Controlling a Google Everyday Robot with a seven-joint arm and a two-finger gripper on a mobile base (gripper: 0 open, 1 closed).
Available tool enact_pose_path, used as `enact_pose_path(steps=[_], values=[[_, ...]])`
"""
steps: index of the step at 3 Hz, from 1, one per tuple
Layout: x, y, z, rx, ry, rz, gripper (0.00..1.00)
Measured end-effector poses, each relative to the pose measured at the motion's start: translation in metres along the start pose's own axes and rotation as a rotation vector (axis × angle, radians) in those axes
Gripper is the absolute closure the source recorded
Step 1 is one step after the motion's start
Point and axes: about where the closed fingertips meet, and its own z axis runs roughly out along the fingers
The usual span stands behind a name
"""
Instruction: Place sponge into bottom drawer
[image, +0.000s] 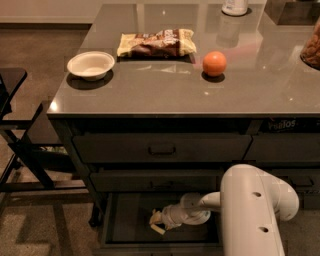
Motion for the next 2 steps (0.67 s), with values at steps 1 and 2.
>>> enact_pose_path(steps=[1, 2], values=[[0.006, -0.001, 0.006, 0.026, 0.008, -0.008, 1.0], [0.017, 0.001, 0.009, 0.045, 0.029, -0.024, 1.0]])
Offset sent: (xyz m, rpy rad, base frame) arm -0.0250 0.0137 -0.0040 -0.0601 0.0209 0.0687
